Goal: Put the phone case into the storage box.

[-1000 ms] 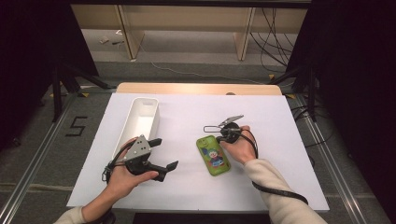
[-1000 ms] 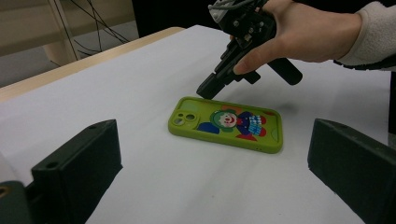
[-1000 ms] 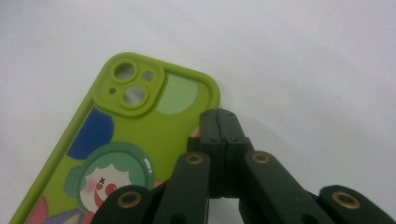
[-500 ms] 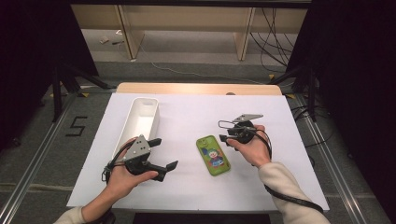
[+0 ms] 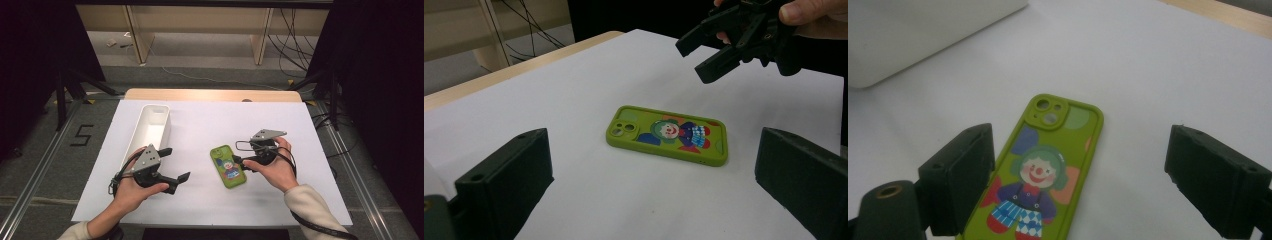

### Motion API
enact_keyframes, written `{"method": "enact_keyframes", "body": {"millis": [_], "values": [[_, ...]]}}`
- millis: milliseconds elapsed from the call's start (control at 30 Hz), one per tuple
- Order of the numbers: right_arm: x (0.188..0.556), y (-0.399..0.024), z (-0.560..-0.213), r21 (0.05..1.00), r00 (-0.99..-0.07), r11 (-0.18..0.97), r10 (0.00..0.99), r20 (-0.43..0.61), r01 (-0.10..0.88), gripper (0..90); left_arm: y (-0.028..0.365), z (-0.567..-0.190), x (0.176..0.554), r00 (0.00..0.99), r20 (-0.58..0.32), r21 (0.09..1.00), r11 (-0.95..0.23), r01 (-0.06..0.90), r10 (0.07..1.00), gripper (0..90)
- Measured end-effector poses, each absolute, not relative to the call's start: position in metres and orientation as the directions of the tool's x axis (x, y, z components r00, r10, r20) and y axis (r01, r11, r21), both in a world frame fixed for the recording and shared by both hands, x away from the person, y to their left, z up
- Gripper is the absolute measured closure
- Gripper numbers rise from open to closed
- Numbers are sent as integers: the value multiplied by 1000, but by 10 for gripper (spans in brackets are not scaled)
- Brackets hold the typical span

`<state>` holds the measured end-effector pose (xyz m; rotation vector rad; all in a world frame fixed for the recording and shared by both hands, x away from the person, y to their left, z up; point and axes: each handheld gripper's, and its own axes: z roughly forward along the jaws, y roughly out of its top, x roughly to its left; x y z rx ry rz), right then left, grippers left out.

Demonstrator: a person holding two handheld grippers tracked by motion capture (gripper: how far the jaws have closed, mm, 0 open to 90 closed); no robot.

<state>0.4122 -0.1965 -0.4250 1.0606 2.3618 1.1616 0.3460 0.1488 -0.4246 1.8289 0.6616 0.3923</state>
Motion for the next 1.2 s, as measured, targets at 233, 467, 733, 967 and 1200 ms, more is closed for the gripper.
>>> {"method": "enact_keyframes", "body": {"millis": [233, 467, 733, 967, 1200], "values": [[410, -193, -425, 761, -692, 424, 721, 44, 491, 78, 148, -424, 346, 789, -49, 937, -246, 249, 612, 12], [413, -185, -430, 733, -700, 450, 712, 49, 509, 36, 148, -425, 347, 791, -46, 937, -249, 247, 610, 11], [418, -170, -440, 662, -701, 501, 712, 52, 558, 66, 147, -425, 347, 791, -50, 936, -248, 251, 610, 11], [423, -157, -445, 607, -695, 527, 717, 57, 594, 99, 147, -425, 347, 792, -50, 936, -249, 251, 609, 11], [429, -144, -450, 554, -677, 545, 734, 48, 629, 67, 146, -425, 347, 793, -51, 935, -250, 252, 608, 10]]}}
